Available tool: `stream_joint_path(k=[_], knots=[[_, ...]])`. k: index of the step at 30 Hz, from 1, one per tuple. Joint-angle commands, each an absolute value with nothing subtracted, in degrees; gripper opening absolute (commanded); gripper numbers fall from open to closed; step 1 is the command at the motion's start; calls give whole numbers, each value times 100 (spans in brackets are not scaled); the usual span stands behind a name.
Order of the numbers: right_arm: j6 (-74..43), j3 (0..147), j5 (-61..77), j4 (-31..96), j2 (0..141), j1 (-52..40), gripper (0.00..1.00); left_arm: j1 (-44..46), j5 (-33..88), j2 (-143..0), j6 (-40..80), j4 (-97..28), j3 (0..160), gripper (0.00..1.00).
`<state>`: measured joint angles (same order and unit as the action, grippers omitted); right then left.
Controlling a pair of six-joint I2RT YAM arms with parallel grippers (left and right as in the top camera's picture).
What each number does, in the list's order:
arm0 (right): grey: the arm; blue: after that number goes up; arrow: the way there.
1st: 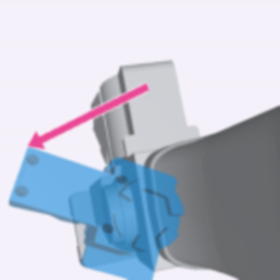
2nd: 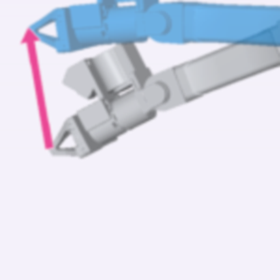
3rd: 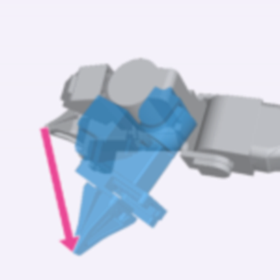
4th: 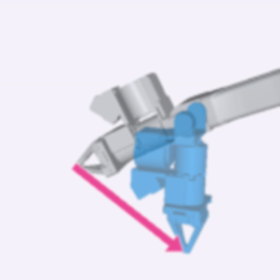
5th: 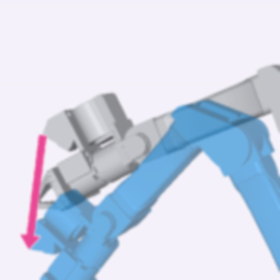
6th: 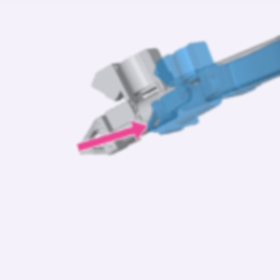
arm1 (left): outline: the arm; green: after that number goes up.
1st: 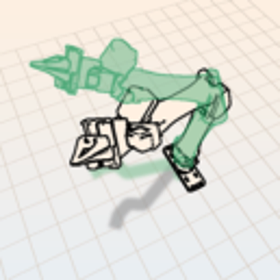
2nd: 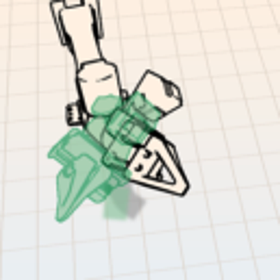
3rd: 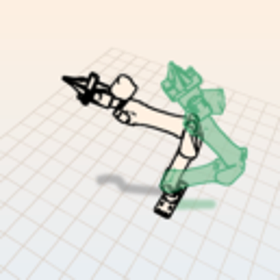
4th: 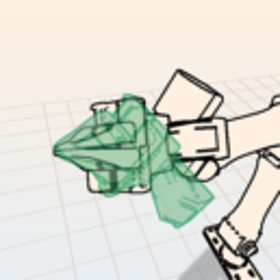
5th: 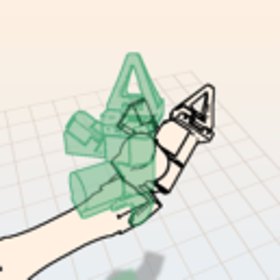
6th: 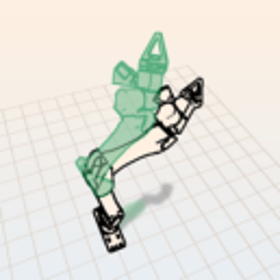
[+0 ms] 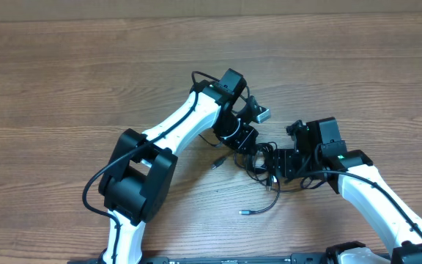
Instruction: Untangle cables
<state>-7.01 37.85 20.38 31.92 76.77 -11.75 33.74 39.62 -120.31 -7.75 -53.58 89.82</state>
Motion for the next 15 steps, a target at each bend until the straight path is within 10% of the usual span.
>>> stream_joint_path(k=[1,10,15], knots=[[-283,3793,2408,3052,7662,-1188,61,3415,3979,-11872,-1068,-5441,9100,4],[-137,3787,1997,3004,7662,-1188,27,3415,5043,-11872,-1326,-5443,9100,4],[-119,3673,1806,2856,7662,-1190,28,3415,5048,-11872,-1337,-5463,9100,4]])
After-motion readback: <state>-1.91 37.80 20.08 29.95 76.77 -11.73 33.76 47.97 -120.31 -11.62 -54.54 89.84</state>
